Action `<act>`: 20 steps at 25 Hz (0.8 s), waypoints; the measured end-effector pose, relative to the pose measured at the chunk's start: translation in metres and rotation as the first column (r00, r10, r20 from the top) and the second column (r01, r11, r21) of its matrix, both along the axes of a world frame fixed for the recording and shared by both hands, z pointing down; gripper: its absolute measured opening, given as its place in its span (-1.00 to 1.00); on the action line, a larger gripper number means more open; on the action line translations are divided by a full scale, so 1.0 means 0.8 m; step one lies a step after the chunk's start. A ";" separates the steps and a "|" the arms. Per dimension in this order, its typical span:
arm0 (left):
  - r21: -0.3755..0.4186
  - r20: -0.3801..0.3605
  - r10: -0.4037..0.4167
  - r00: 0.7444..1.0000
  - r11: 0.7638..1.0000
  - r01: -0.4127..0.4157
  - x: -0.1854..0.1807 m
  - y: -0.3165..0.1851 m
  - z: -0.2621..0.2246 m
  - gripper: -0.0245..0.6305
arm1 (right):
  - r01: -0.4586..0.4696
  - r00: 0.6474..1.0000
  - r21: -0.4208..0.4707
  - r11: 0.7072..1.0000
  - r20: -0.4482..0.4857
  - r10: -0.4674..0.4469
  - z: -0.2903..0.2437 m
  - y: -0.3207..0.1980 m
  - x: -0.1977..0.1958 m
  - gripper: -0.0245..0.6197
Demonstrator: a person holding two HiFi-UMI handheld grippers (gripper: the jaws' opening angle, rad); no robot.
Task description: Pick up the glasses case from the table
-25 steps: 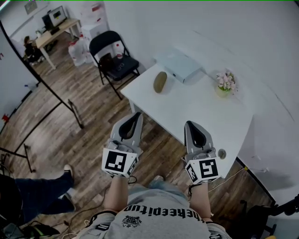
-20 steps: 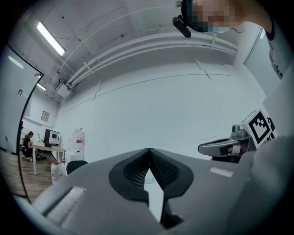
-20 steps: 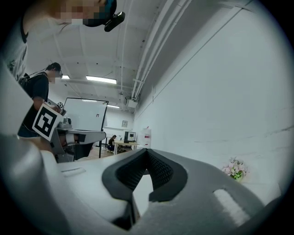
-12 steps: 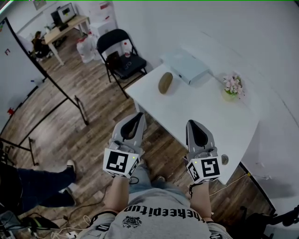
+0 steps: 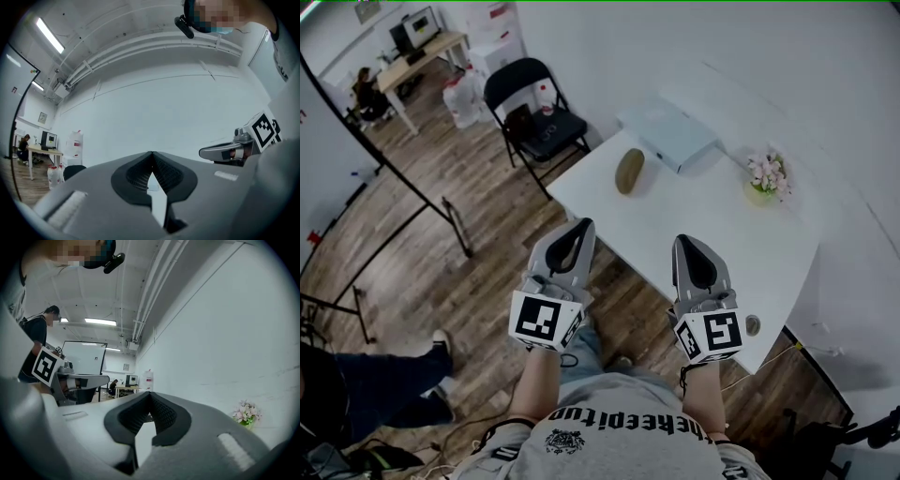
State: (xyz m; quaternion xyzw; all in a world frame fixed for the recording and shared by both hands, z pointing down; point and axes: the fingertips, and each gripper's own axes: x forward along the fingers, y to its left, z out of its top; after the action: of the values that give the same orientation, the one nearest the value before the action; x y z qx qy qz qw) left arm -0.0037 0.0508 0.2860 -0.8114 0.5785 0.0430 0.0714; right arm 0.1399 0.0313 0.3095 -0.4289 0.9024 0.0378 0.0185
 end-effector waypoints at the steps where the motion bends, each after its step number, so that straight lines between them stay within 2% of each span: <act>1: -0.001 0.000 0.007 1.000 1.000 -0.007 -0.002 -0.006 0.001 -0.86 | -0.004 1.000 0.000 1.000 -0.003 0.004 -0.001 -0.006 -0.003 -0.92; 20: -0.005 -0.010 0.082 0.997 0.997 -0.082 -0.072 -0.116 0.003 -0.86 | -0.094 0.996 0.003 0.996 0.008 0.094 -0.007 -0.101 -0.066 -0.92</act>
State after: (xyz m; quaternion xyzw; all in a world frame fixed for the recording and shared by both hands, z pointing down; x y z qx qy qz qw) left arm -0.0613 -0.0419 0.2880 -0.8343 0.5454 0.0484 0.0643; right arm 0.0874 -0.0496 0.3037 -0.4711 0.8810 0.0384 0.0210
